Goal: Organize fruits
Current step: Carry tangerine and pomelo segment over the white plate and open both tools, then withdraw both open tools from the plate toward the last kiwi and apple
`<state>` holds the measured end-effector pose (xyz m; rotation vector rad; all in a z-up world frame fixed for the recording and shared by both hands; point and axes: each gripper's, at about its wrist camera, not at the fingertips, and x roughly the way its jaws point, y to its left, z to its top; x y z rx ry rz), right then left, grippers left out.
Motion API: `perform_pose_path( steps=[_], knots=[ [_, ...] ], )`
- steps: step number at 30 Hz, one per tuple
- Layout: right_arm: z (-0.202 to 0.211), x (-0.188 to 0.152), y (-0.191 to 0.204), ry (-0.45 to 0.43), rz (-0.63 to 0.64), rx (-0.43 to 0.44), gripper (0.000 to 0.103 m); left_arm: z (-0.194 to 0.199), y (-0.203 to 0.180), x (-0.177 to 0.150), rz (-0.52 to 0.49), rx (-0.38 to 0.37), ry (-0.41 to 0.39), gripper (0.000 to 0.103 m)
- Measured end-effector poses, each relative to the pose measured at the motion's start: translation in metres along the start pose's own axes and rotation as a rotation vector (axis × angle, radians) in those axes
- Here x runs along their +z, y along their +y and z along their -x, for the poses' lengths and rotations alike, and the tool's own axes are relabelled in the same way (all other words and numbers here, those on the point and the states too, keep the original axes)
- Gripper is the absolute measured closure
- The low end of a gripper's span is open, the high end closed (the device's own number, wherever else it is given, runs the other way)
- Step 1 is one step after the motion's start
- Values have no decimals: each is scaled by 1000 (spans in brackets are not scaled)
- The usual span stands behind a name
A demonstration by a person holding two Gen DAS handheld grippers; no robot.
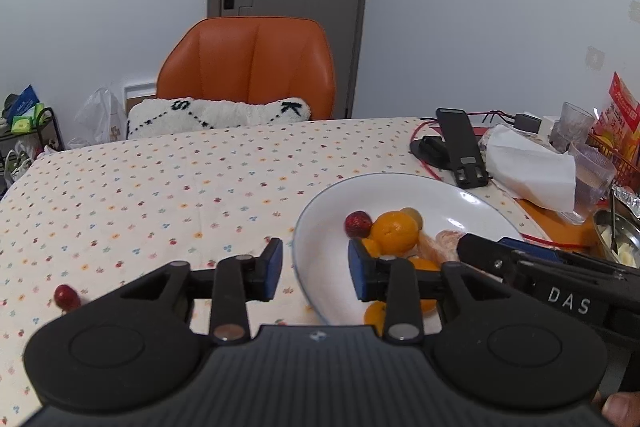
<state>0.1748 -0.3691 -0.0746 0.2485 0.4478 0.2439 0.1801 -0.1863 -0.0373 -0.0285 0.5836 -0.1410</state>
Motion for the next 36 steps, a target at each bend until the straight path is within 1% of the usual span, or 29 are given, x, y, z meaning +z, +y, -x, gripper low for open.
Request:
perform_pose_path(
  steps=[2, 4, 8, 11, 12, 13, 18, 20, 23, 28, 30, 36],
  knots=[
    [0, -1, 1, 1, -7, 0, 53, 4, 4, -2, 5, 7, 2, 60],
    [0, -3, 3, 6, -10, 4, 51, 7, 9, -4, 8, 11, 1, 50],
    [2, -6, 13, 12, 3, 9, 49, 17, 18, -9, 21, 23, -3, 43],
    [5, -7, 21, 6, 15, 13, 45, 25, 25, -12, 35, 30, -11, 38],
    [6, -8, 24, 5, 16, 13, 45, 28, 28, -13, 38, 34, -13, 34],
    [7, -8, 26, 5, 18, 16, 45, 32, 31, -14, 40, 41, -17, 31],
    [13, -12, 40, 2, 31, 17, 44, 53, 47, -20, 61, 69, -40, 24],
    [16, -13, 47, 2, 36, 20, 43, 60, 54, -23, 73, 83, -42, 23],
    [23, -15, 56, -6, 52, 23, 39, 72, 63, -26, 87, 91, -44, 21],
    [32, -18, 70, -13, 69, 38, 36, 92, 77, -33, 99, 114, -57, 19],
    [35, -21, 75, -14, 82, 47, 30, 99, 81, -36, 101, 122, -66, 18],
    [43, -27, 87, -3, 126, 83, 25, 114, 97, -48, 141, 165, -66, 18]
  ],
)
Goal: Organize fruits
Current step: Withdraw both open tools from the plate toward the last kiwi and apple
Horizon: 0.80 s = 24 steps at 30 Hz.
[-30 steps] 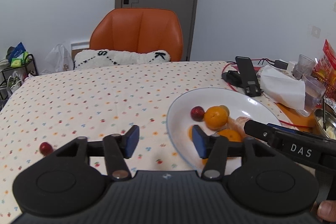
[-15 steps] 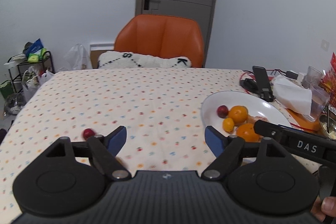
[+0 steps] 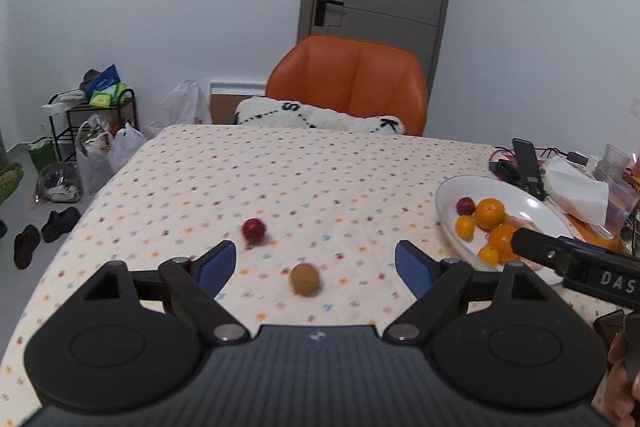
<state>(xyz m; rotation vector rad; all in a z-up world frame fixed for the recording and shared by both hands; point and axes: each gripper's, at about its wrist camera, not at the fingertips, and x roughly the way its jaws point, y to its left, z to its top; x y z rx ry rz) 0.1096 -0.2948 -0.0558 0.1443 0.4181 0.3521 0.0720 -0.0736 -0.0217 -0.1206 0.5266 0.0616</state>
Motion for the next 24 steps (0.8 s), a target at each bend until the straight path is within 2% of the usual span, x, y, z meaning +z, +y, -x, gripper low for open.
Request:
perform_pose_path(
  steps=[4, 9, 24],
  knots=[
    [4, -2, 7, 7, 13, 27, 21, 10, 9, -4, 7, 33, -9, 17],
    [7, -1, 19, 8, 46, 74, 9, 20, 21, -5, -5, 41, -19, 9],
    [-10, 5, 52, 59, 111, 140, 6, 16, 52, 1, 11, 14, 3, 9]
  ],
)
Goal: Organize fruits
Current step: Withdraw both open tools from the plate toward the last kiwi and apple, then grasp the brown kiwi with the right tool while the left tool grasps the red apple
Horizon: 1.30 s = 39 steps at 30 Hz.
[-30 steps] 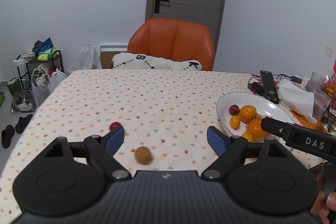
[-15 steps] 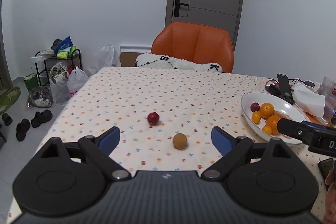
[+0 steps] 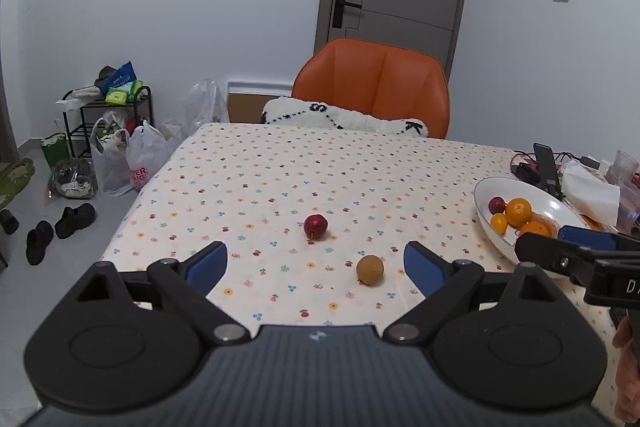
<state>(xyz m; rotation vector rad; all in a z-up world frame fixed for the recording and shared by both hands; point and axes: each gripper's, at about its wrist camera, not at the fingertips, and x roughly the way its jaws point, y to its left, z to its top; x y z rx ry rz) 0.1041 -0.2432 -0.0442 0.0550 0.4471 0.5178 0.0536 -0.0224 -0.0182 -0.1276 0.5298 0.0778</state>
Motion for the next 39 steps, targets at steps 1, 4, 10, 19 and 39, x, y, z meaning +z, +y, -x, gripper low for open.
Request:
perform_pose_path(
  steps=[1, 4, 10, 19, 39],
  knots=[
    [-2, 1, 1, 5, -8, 11, 6, -1, 2, 0, 0, 3, 3, 9],
    [-10, 3, 7, 23, 7, 31, 6, -5, 8, 0, 7, 4, 12, 9],
    [-28, 5, 16, 54, 18, 65, 7, -18, 25, -1, 40, 32, 53, 9],
    [-56, 0, 24, 112, 32, 93, 16, -36, 40, 1, 55, 42, 73, 9],
    [-117, -7, 39, 299, 57, 189, 79, -82, 53, 7, 83, 7, 103, 12]
  ],
)
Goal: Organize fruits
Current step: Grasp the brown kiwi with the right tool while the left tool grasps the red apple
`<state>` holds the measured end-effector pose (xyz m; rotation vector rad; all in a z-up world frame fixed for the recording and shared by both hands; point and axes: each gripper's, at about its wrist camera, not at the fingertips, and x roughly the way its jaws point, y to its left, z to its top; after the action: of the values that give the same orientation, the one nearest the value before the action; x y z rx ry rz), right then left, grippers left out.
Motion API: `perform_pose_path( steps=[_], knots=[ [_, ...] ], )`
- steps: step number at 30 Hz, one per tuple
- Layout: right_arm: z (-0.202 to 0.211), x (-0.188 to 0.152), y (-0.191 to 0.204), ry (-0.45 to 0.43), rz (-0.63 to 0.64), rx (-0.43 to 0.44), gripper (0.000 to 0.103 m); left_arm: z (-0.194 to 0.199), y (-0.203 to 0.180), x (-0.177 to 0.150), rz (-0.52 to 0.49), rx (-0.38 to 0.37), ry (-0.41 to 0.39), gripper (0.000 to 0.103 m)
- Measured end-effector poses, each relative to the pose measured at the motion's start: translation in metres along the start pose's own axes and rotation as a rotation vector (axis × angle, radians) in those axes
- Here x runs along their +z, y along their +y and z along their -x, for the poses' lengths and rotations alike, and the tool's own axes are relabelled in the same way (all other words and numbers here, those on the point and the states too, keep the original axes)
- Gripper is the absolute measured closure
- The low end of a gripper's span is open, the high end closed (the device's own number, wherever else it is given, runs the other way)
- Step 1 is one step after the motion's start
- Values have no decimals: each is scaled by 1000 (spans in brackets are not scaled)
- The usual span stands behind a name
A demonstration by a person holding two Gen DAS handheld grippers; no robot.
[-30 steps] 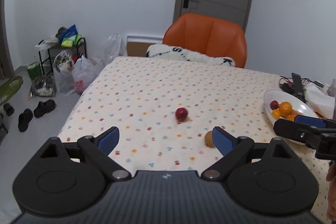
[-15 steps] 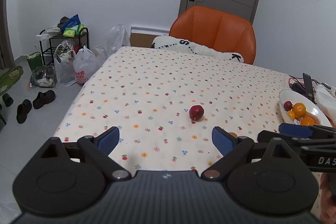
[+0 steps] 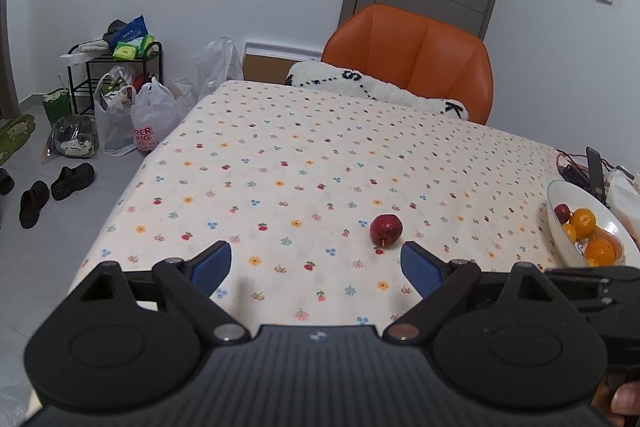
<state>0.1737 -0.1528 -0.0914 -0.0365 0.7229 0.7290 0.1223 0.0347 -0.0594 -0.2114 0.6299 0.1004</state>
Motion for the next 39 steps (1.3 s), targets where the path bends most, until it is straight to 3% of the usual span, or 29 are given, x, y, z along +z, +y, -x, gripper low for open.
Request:
perform_pose_path(
  steps=[11, 16, 23, 29, 33, 39],
  knots=[
    [14, 6, -15, -60, -29, -46, 79, -15, -18, 8, -32, -11, 1, 15],
    [26, 9, -27, -90, -52, -64, 79, -23, -29, 12, -48, -21, 12, 26],
    [39, 12, -42, -126, -79, -88, 79, -36, -44, 14, -80, -24, 23, 32],
    [49, 13, -54, -153, -102, -104, 79, -54, -52, 10, -99, -31, 58, 49],
    [54, 12, -61, -166, -106, -111, 79, -62, -51, 7, -84, -22, 61, 81],
    [66, 10, -71, -197, -129, -117, 79, -54, -63, 11, -83, -42, 57, 81]
  ],
)
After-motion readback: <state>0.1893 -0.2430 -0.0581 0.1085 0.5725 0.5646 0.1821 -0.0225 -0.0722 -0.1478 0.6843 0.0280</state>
